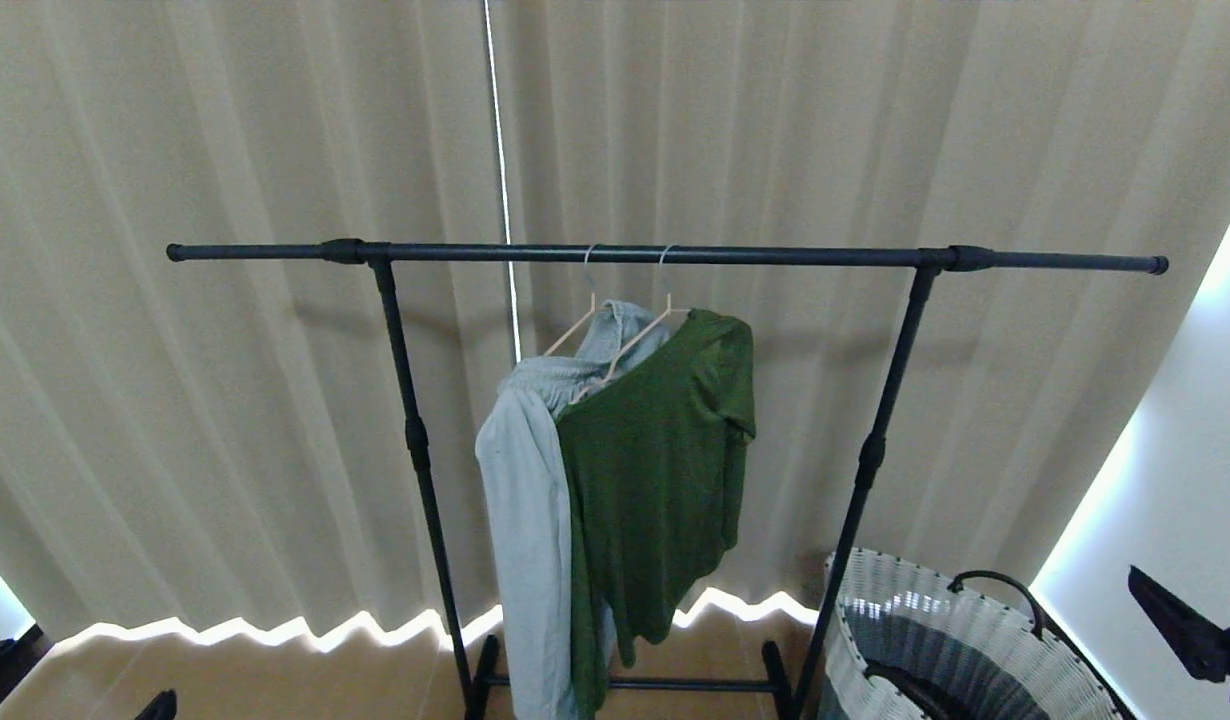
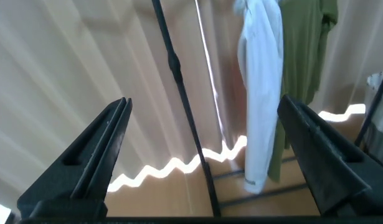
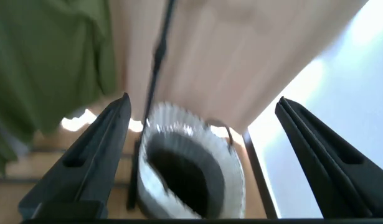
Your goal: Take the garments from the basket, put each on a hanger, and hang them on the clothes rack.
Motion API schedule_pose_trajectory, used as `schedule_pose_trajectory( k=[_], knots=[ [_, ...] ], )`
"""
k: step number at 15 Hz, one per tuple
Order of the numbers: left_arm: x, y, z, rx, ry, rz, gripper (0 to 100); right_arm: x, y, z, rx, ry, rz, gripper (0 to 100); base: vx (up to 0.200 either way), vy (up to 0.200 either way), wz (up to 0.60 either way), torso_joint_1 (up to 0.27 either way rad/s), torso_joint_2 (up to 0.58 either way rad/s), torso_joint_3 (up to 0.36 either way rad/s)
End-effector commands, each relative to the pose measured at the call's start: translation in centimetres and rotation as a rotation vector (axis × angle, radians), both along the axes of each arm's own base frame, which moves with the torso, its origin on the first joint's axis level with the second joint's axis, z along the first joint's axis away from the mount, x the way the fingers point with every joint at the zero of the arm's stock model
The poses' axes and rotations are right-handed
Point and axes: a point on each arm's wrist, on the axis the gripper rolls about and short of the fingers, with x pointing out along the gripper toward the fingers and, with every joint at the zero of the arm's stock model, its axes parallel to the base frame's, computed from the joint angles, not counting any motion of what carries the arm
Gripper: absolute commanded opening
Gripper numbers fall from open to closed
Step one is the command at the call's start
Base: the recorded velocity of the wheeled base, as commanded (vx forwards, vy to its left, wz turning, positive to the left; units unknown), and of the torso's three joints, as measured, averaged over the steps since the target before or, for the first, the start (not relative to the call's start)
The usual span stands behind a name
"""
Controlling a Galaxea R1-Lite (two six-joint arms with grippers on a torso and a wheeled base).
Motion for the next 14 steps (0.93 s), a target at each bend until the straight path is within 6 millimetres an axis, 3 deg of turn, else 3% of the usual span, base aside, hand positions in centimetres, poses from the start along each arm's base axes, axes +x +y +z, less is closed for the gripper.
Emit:
schedule_pose_trajectory(
  k=[1,3,9,11,14],
  knots=[
    [-3.0,0.2,-1.2,-0.019,-0.111,0.036,100,-2.0,-0.7,0.0,0.006,-0.046,-0.057,100,0.000,0.000,0.00,0.000,0.00,0.000],
    [-4.4,0.3,-3.0,-0.106,-0.088,0.044,100,-5.6,-1.4,-1.5,0.003,-0.002,-0.142,100,0.000,0.000,0.00,0.000,0.00,0.000],
    [-5.3,0.3,-3.3,-0.178,-0.178,0.097,100,-12.1,-1.4,-5.0,0.010,-0.082,-0.154,100,0.000,0.000,0.00,0.000,0.00,0.000],
    [-5.3,0.3,-3.3,-0.176,-0.179,0.100,100,-13.3,-1.4,-5.7,0.022,-0.192,-0.137,100,0.000,0.000,0.00,0.000,0.00,0.000],
    [-5.3,0.3,-3.3,-0.167,-0.178,0.097,100,-13.1,-1.3,-6.1,0.106,-0.213,-0.138,100,0.000,0.000,0.00,0.000,0.00,0.000]
  ],
)
